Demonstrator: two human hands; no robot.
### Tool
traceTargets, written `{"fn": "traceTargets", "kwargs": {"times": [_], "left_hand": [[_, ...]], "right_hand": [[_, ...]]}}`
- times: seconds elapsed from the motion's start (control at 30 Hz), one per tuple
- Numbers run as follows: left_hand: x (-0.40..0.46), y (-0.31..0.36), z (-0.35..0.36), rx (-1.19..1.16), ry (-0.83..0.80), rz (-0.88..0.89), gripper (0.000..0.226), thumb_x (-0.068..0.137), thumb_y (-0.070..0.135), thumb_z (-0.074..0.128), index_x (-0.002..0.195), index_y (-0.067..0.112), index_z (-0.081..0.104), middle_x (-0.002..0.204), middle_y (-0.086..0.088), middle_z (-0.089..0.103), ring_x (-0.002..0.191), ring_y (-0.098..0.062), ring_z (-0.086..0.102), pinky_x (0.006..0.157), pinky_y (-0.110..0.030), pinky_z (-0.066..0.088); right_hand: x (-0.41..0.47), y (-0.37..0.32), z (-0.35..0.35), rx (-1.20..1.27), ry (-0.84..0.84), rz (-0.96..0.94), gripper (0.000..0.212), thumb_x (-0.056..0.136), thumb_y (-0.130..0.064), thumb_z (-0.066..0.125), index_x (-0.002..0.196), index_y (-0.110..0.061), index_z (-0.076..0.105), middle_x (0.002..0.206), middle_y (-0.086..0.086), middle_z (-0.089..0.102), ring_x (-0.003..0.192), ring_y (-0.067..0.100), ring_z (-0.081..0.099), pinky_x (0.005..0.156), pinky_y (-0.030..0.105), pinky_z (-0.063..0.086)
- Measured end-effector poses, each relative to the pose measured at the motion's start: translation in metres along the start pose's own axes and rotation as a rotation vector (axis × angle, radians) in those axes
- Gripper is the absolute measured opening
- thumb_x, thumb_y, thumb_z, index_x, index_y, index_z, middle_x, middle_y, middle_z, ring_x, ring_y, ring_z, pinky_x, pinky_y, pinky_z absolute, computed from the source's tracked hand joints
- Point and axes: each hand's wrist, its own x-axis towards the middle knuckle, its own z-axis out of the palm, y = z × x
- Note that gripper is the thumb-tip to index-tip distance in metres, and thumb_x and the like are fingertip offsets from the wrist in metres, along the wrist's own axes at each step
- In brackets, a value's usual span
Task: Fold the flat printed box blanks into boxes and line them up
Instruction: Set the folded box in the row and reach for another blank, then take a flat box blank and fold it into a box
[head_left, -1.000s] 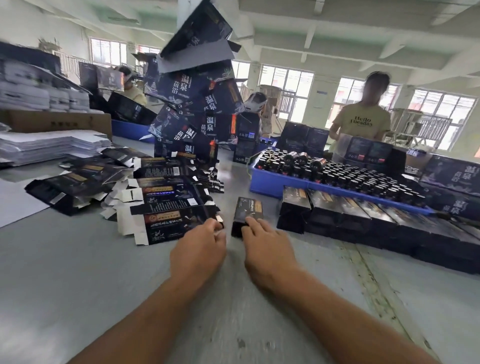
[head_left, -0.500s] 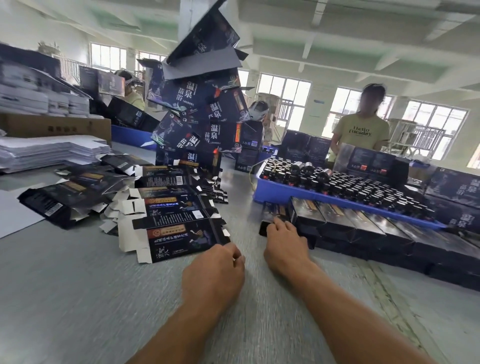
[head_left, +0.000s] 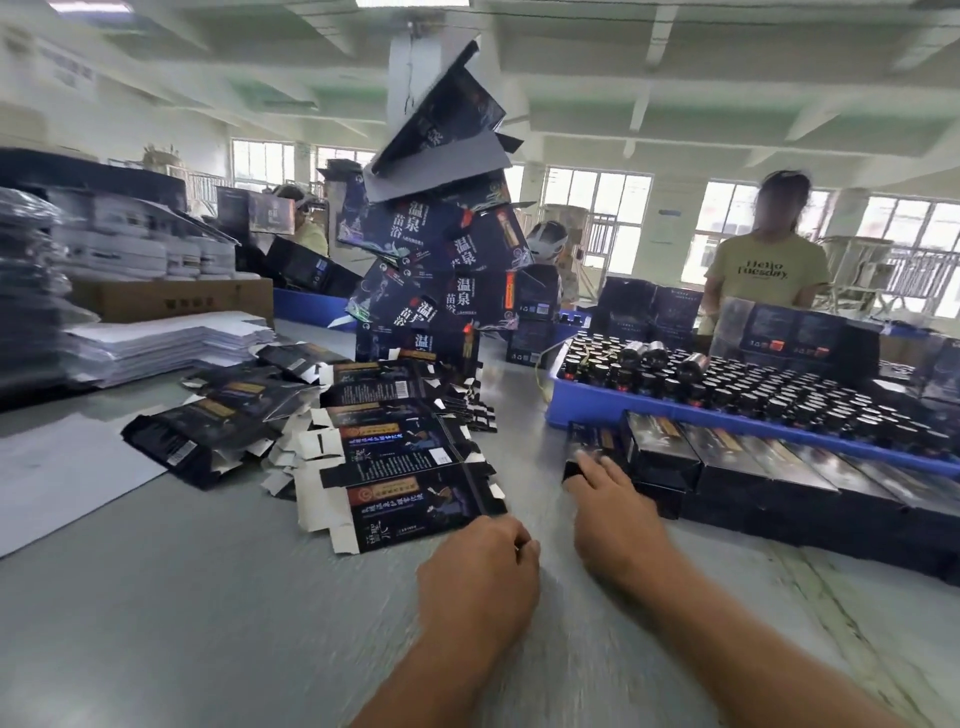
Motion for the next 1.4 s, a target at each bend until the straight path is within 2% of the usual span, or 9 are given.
{"fn": "traceTargets", "kwargs": {"times": [0.2, 0.3, 0.47, 0.57, 0.7, 0.83, 0.97, 1.2, 1.4], "left_hand": [[0.005, -0.004, 0.005, 0.025, 0.073, 0.01, 0.033, 0.1, 0.039, 0.047, 0.131, 0.032, 0.056, 0.132, 0.005, 0.052, 0.122, -0.017, 0.048, 0.098, -0.035, 0.045], [0.007, -0.008, -0.001, 0.137, 0.133, -0.045, 0.047, 0.1, 0.033, 0.046, 0.147, 0.027, 0.043, 0.157, -0.005, 0.031, 0.148, -0.028, 0.021, 0.119, -0.046, 0.02], [0.008, -0.017, -0.006, 0.277, -0.088, -0.163, 0.068, 0.102, 0.051, 0.033, 0.16, 0.024, 0.009, 0.167, -0.015, -0.007, 0.153, -0.035, -0.013, 0.12, -0.058, -0.007], [0.003, -0.011, -0.004, 0.371, -0.212, -0.146, 0.068, 0.1, 0.06, 0.027, 0.157, 0.022, 0.023, 0.166, -0.018, 0.008, 0.153, -0.038, 0.002, 0.119, -0.061, 0.003], [-0.013, 0.015, -0.002, 0.482, -0.257, 0.015, 0.057, 0.097, 0.059, 0.032, 0.136, 0.022, 0.052, 0.144, -0.011, 0.049, 0.133, -0.034, 0.04, 0.108, -0.058, 0.025], [-0.027, 0.036, -0.011, 0.526, -0.181, 0.167, 0.046, 0.098, 0.054, 0.04, 0.126, 0.022, 0.057, 0.125, -0.006, 0.062, 0.117, -0.029, 0.054, 0.096, -0.047, 0.04], [-0.029, 0.041, -0.017, 0.385, -0.138, 0.265, 0.038, 0.097, 0.054, 0.047, 0.125, 0.03, 0.056, 0.116, 0.003, 0.066, 0.107, -0.022, 0.061, 0.085, -0.039, 0.048], [-0.017, 0.017, -0.015, 0.439, -0.368, 0.137, 0.122, 0.063, 0.1, 0.039, 0.159, 0.034, 0.0, 0.168, -0.01, 0.003, 0.154, -0.029, 0.001, 0.122, -0.049, 0.005], [-0.009, 0.013, -0.019, 0.364, -0.405, 0.119, 0.131, 0.054, 0.103, 0.043, 0.158, 0.034, 0.004, 0.153, -0.001, 0.04, 0.137, -0.023, 0.04, 0.113, -0.043, 0.034]], "right_hand": [[-0.063, -0.002, 0.009, 0.127, 0.079, -0.134, 0.034, 0.106, -0.025, 0.039, 0.136, -0.03, 0.054, 0.16, -0.01, 0.034, 0.146, 0.011, 0.029, 0.118, 0.032, 0.031], [-0.09, 0.004, 0.0, 0.182, 0.038, -0.116, 0.029, 0.107, -0.029, 0.035, 0.131, -0.034, 0.052, 0.151, -0.013, 0.043, 0.136, 0.007, 0.038, 0.113, 0.022, 0.032], [-0.134, 0.017, -0.018, 0.276, -0.095, -0.076, 0.036, 0.108, -0.038, 0.033, 0.144, -0.041, 0.039, 0.159, -0.024, 0.023, 0.145, -0.004, 0.023, 0.114, 0.012, 0.017], [-0.153, 0.035, -0.019, 0.471, -0.102, -0.038, 0.034, 0.109, -0.036, 0.035, 0.143, -0.035, 0.04, 0.154, -0.027, 0.022, 0.142, -0.004, 0.028, 0.111, 0.006, 0.016], [-0.192, 0.043, -0.032, 0.377, -0.198, -0.021, 0.009, 0.098, -0.013, 0.062, 0.095, -0.015, 0.07, 0.12, 0.006, 0.069, 0.113, 0.02, 0.064, 0.097, 0.021, 0.047], [-0.208, 0.065, -0.041, 0.52, -0.024, 0.024, 0.026, 0.103, -0.038, 0.05, 0.116, -0.059, 0.042, 0.124, -0.039, 0.05, 0.114, -0.019, 0.049, 0.096, -0.003, 0.03], [-0.207, 0.061, -0.057, 0.538, -0.05, 0.091, 0.023, 0.102, -0.04, 0.048, 0.111, -0.061, 0.045, 0.116, -0.044, 0.05, 0.103, -0.027, 0.046, 0.082, -0.007, 0.032], [-0.214, 0.07, -0.055, 0.671, -0.072, 0.063, 0.026, 0.103, -0.031, 0.053, 0.108, -0.056, 0.054, 0.109, -0.04, 0.061, 0.105, -0.028, 0.048, 0.08, -0.003, 0.04], [-0.213, 0.077, -0.051, 0.706, -0.019, 0.049, 0.026, 0.101, -0.026, 0.055, 0.108, -0.051, 0.057, 0.109, -0.034, 0.063, 0.103, -0.027, 0.05, 0.08, -0.005, 0.039]]}}
